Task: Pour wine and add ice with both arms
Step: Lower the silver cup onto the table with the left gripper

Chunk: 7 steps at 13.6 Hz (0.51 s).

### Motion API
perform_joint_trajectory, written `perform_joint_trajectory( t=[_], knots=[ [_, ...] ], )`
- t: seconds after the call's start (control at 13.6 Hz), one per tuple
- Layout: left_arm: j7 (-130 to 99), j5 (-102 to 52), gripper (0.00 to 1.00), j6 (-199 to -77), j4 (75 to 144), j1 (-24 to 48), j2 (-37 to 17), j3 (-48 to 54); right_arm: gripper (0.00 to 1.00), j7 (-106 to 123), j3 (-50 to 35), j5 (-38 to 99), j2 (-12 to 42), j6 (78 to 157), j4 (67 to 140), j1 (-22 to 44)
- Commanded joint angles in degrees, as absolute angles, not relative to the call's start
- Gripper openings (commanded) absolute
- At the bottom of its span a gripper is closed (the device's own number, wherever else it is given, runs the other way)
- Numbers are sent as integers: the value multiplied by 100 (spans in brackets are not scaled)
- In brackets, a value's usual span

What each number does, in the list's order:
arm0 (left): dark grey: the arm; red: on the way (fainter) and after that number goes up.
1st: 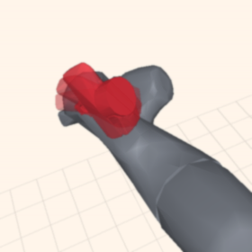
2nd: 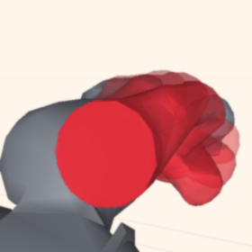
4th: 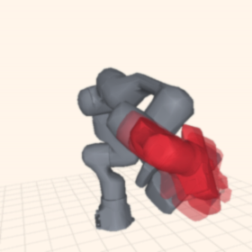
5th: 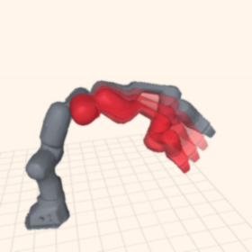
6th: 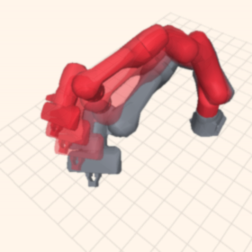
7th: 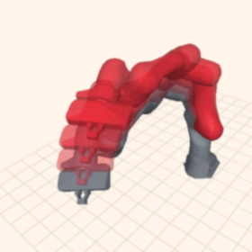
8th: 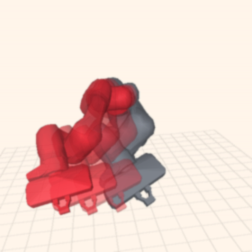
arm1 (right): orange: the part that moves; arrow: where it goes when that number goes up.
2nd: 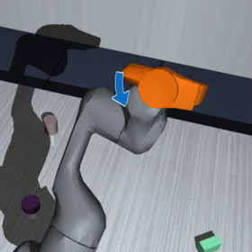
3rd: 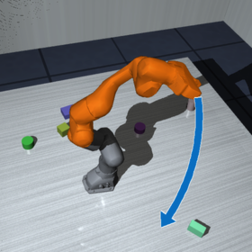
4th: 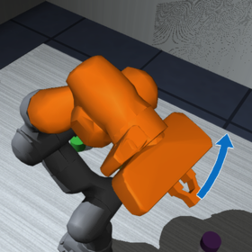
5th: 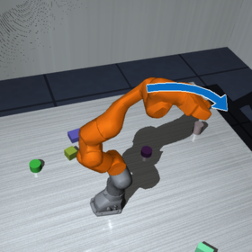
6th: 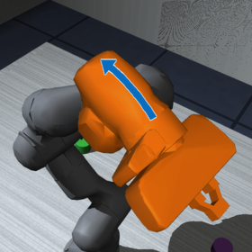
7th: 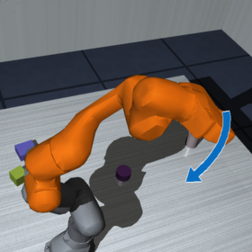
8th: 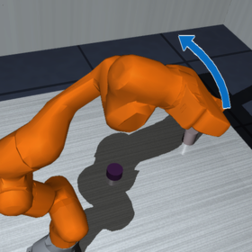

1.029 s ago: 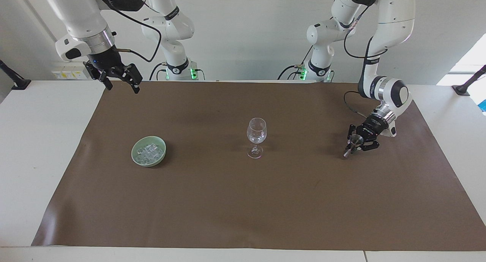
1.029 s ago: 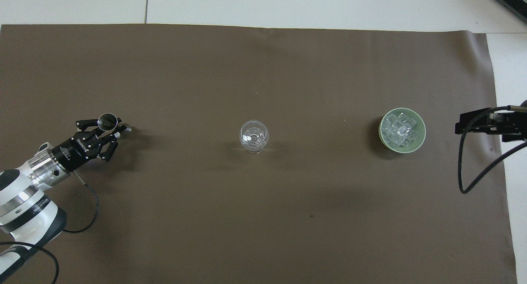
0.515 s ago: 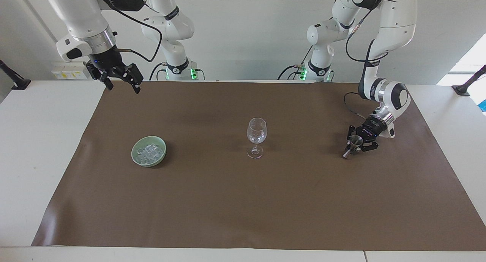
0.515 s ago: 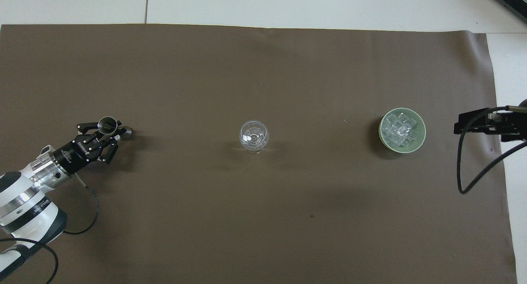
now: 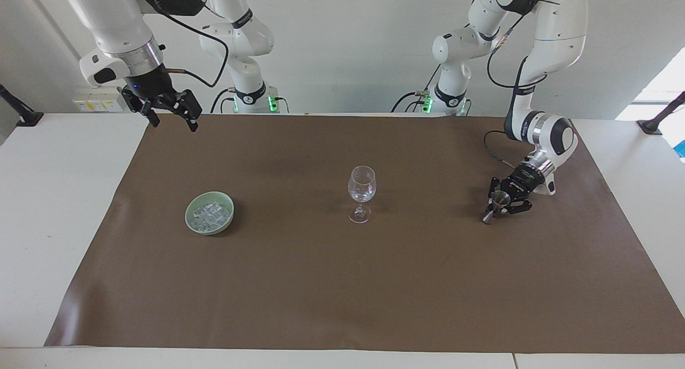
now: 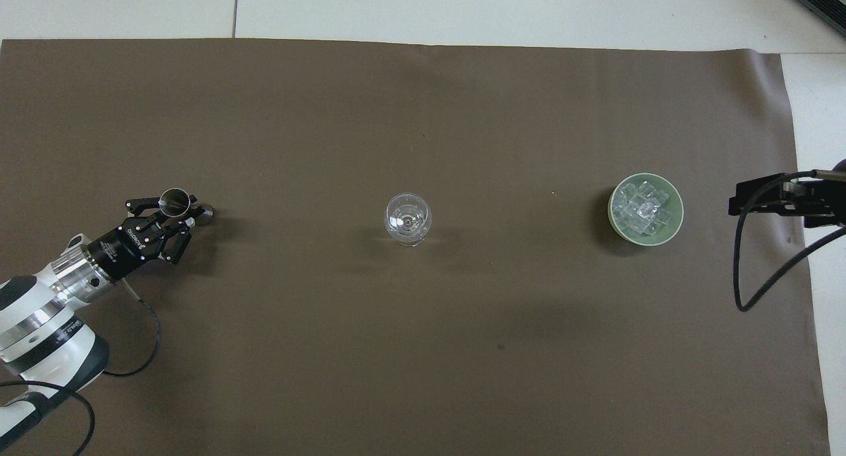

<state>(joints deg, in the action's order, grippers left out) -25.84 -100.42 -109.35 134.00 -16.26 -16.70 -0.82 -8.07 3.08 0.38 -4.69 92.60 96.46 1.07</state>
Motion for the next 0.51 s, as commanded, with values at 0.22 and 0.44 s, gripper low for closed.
perform_joint_trajectory(
  t=[0.22, 0.44],
  knots=[
    [-2479, -10125, 12, -10934, 13359, -1679, -1705, -53, 100, -668, 264, 9, -571, 9229, 9738, 44],
    [-2479, -10116, 21, -10934, 13333, -1687, -1714, -53, 100, -668, 255, 9, -571, 9229, 9738, 62]
  ],
)
